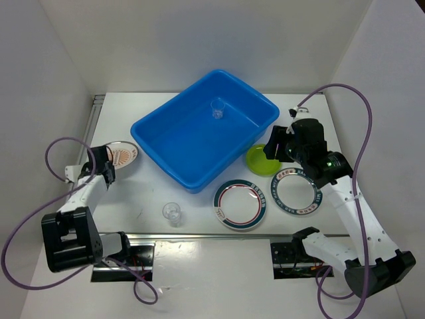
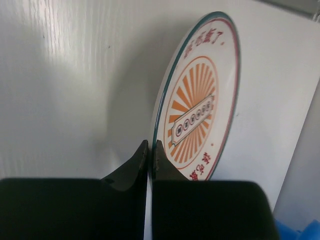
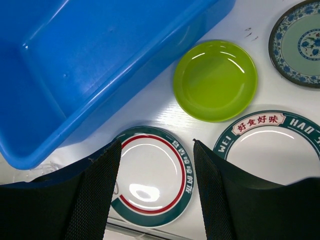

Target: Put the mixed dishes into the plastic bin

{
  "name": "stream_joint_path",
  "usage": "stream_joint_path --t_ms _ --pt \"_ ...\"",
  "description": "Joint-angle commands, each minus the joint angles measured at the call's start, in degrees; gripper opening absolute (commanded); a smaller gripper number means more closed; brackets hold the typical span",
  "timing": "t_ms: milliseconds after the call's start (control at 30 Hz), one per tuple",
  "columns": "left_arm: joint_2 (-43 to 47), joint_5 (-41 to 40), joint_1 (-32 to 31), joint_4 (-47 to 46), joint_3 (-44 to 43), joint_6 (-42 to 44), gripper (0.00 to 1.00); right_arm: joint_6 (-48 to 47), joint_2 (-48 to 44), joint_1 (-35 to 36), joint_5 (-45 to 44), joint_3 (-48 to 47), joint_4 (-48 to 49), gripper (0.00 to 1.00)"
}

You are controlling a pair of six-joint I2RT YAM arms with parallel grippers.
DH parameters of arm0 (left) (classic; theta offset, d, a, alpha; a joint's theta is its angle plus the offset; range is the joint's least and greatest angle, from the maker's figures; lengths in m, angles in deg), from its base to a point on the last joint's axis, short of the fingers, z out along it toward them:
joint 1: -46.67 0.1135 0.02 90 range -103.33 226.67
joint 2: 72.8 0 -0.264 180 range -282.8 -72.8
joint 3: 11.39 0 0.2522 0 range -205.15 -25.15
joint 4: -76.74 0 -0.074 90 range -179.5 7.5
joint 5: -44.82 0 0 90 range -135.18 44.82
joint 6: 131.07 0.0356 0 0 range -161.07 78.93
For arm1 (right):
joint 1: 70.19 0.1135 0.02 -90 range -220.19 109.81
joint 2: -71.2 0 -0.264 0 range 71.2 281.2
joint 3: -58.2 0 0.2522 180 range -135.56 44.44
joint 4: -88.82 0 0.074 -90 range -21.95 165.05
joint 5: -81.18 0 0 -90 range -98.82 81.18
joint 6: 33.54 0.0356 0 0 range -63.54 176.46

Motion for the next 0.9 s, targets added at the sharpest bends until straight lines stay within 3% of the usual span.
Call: stream_joint_path --t_ms 0,267,500,700,867 --pt "4.75 -8.48 0.42 4.15 -6.49 6.07 0.0 -0.21 -1.12 0.35 0.77 0.44 0.29 0.65" --pt "11.25 -13.77 0.42 6.0 -11.95 12.85 0.0 -0.22 -1.12 0.35 1.82 0.44 0.29 0.65" --pt "16.0 -12.47 0.42 4.51 -19.5 19.0 0.0 -0.22 -1.12 0.35 2.87 0.44 0.29 0.65" --pt "16.7 6.32 0.42 -1.73 -24.42 21.65 0.0 -0.75 -1.12 0.35 2.88 0.44 0.82 0.65" --pt "10.39 21.01 -5.02 -5.68 -26.28 19.71 0.0 -0.75 -0.59 0.35 3.41 0.44 0.82 0.65"
